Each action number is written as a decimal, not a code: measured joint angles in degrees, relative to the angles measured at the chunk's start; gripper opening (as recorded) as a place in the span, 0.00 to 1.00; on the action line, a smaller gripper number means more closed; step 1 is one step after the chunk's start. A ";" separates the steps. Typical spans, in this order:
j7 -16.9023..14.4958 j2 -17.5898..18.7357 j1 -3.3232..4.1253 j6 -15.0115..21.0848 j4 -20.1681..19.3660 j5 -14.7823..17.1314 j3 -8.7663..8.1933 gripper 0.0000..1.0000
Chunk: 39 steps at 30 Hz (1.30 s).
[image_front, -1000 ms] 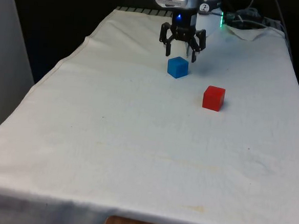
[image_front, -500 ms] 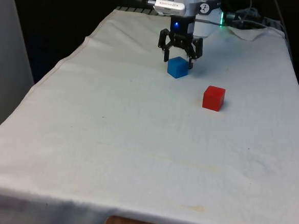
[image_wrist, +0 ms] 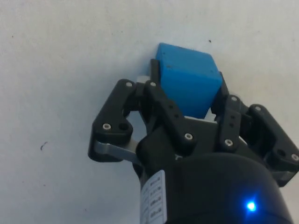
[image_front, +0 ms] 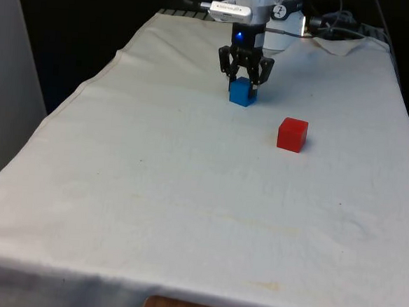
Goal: Stack the two cubes.
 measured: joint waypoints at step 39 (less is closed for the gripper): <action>-4.41 -7.39 0.23 -10.71 5.73 0.00 0.06 0.03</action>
